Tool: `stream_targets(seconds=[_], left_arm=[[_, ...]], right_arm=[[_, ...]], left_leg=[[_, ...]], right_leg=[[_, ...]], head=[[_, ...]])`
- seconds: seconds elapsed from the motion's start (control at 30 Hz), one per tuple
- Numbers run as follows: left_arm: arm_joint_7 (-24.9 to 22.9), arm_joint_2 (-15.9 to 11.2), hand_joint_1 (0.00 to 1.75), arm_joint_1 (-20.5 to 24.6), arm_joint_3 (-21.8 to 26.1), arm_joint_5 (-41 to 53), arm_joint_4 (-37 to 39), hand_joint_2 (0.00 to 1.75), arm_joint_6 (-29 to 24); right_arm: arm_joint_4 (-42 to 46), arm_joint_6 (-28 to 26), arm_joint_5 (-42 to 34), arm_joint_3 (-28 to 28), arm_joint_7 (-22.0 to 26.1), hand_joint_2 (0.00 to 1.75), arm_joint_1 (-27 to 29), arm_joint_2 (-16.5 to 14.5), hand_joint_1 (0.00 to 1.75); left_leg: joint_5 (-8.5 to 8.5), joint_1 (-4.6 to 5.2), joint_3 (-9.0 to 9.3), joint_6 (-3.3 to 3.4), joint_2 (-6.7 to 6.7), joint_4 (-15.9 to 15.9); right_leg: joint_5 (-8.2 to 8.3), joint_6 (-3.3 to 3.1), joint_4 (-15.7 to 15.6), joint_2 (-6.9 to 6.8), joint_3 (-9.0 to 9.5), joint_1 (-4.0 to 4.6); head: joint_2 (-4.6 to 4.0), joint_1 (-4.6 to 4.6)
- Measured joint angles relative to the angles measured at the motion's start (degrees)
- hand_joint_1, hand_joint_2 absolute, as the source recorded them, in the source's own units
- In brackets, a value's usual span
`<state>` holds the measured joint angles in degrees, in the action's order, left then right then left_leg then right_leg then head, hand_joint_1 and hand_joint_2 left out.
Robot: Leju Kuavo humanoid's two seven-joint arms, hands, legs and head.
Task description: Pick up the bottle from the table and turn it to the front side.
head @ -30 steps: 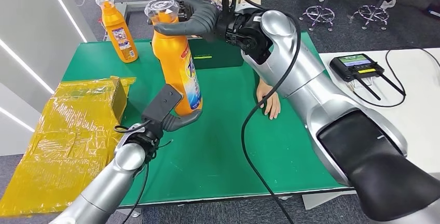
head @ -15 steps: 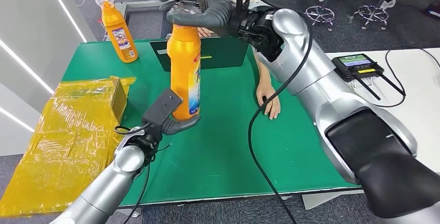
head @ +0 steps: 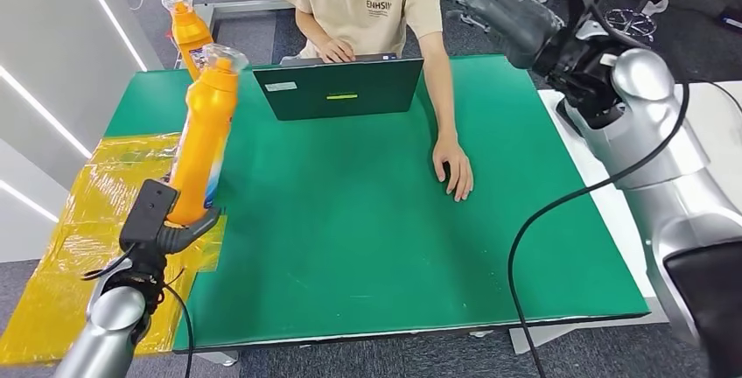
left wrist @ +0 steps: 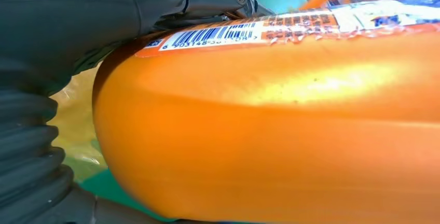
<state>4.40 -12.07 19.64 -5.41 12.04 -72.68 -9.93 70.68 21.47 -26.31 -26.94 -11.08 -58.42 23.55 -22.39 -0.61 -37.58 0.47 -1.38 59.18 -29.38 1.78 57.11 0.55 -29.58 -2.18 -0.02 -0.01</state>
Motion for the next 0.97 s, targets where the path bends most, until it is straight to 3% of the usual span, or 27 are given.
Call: stream_targets(seconds=[0.13, 0.27, 0.3, 0.4, 0.43, 0.53, 0.97], left_arm=[[0.6, -0.4, 1.75, -2.5, 4.3, -1.1, -2.4, 1.75, -0.8], [-1.5, -0.5, 1.72, -4.3, 6.8, -0.3, -3.9, 1.75, -0.9], [-2.5, -0.6, 1.51, -4.7, 7.2, 0.2, -4.0, 1.75, -0.9], [-4.5, -1.0, 0.23, -5.4, 7.9, 1.7, -4.0, 1.75, -0.5], [-5.2, -1.1, 0.0, -5.4, 8.0, 2.3, -4.0, 1.31, -0.3], [-7.4, -1.5, 0.0, -5.5, 8.0, 4.3, -3.5, 0.0, 0.6], [-8.5, -3.2, 0.0, -5.6, 7.9, 4.5, -1.2, 0.0, 1.2]], right_arm=[[4.0, -0.1, 1.7, 3.0, 1.1, 0.0, 5.6, 3.2, 0.0], [5.8, 0.1, 2.4, 4.9, 1.5, 0.0, 8.9, 4.5, 0.0], [6.0, 0.2, 2.5, 5.2, 1.5, 0.0, 9.3, 4.6, 0.0], [6.2, 0.3, 2.6, 5.4, 1.5, 0.0, 9.9, 4.6, 0.0], [6.2, 0.3, 2.6, 5.4, 1.5, 0.0, 9.9, 4.6, 0.0], [6.2, 0.5, 2.5, 5.4, 1.5, 0.0, 9.9, 4.6, 0.0], [5.8, 0.4, 0.5, 5.0, 1.5, 0.0, 10.2, 4.8, 0.0]], left_leg=[[0.0, 0.0, -0.01, 0.0, 0.0, 0.0], [0.0, 0.01, -0.01, 0.0, 0.01, 0.0], [0.0, 0.0, -0.01, 0.0, 0.02, 0.0], [0.0, 0.0, -0.01, 0.0, 0.03, 0.0], [0.0, 0.0, -0.01, 0.0, 0.02, 0.0], [0.0, 0.0, -0.02, 0.0, 0.01, 0.0], [0.0, 0.0, -0.02, 0.0, 0.01, 0.0]], right_leg=[[0.0, 0.0, 0.0, -0.01, 0.0, 0.0], [0.0, 0.0, 0.0, 0.01, -0.01, 0.0], [0.0, 0.0, 0.0, 0.02, -0.01, 0.0], [0.0, 0.0, 0.0, 0.02, -0.03, 0.0], [0.0, 0.0, 0.0, 0.01, -0.02, 0.0], [0.0, 0.0, 0.0, 0.0, -0.01, 0.0], [0.0, 0.0, 0.0, 0.01, -0.02, 0.0]], head=[[0.0, -0.01], [0.0, -0.01], [0.0, -0.01], [0.0, -0.01], [0.0, -0.02], [0.0, -0.01], [0.0, -0.01]])
